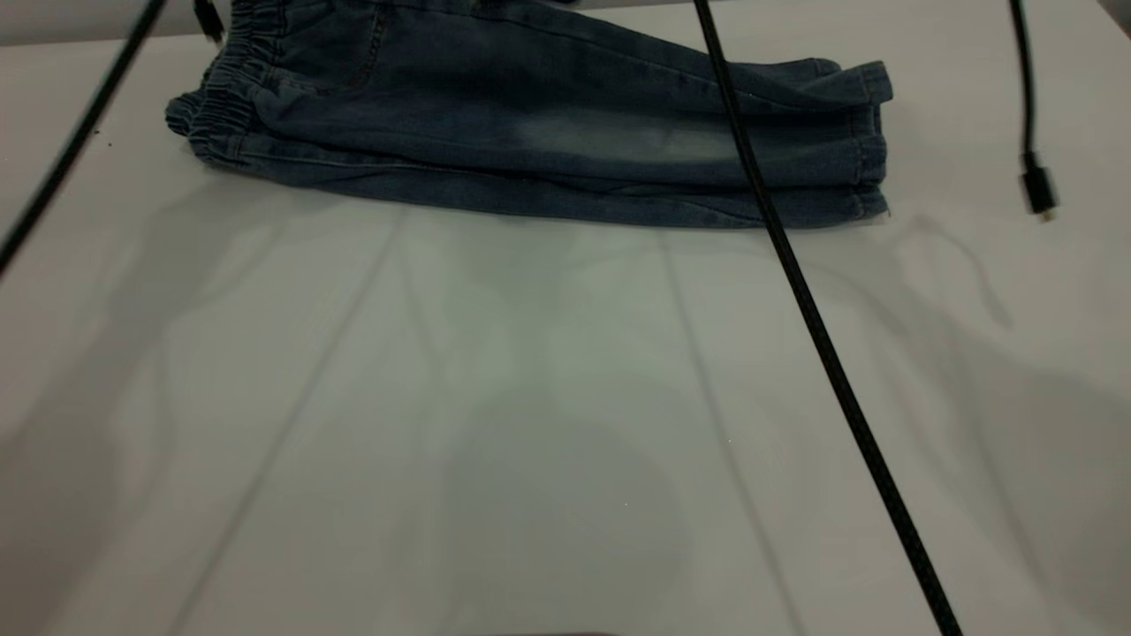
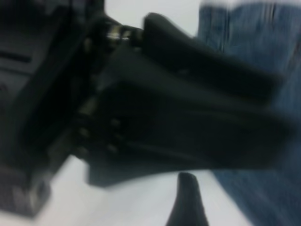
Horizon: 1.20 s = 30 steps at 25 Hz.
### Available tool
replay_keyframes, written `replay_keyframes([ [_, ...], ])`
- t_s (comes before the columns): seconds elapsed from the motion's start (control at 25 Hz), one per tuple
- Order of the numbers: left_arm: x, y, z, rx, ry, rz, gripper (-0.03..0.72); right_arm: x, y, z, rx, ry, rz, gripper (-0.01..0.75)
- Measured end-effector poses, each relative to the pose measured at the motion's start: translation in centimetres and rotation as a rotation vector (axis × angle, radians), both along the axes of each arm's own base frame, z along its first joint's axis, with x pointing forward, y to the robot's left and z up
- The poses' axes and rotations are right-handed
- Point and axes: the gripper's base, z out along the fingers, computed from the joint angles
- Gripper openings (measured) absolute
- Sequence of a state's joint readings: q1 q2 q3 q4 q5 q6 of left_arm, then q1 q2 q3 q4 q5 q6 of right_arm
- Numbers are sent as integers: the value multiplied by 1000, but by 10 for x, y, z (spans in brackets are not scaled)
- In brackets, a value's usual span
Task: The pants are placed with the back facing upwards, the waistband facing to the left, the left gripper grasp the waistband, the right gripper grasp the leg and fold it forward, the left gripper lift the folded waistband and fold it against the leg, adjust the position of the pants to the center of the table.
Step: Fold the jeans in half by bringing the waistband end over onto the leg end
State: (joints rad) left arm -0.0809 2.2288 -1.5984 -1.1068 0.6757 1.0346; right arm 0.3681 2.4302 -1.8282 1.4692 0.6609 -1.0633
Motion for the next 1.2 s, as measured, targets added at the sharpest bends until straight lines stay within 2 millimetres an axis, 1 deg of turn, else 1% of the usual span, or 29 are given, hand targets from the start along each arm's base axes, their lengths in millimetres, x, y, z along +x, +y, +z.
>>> replay_keyframes([
  [0.08,-3,20,-6,56,91,37,358,-2,-6,1,-55,53,21,465],
  [0.16,-2,43,-9,59,166,137,358,-4,-13,0,-169,82,44,465],
  [0.24,-2,65,-11,49,205,221,358,-4,-19,1,-272,112,49,465],
  [0.32,-1,81,-11,42,218,274,358,-4,-26,-2,-372,144,33,465],
  [0.4,0,91,-12,45,214,306,358,-5,-30,-5,-432,169,23,465],
  [0.56,3,99,-15,69,190,341,358,-6,-34,-8,-485,179,20,465],
  [0.88,12,110,-19,165,81,419,358,-3,-35,-9,-489,156,-3,465],
  [1.0,16,114,-30,186,66,454,358,-1,-35,-9,-488,144,-13,465],
  [1.2,19,118,-59,214,76,493,358,0,-35,-11,-495,128,-5,465],
])
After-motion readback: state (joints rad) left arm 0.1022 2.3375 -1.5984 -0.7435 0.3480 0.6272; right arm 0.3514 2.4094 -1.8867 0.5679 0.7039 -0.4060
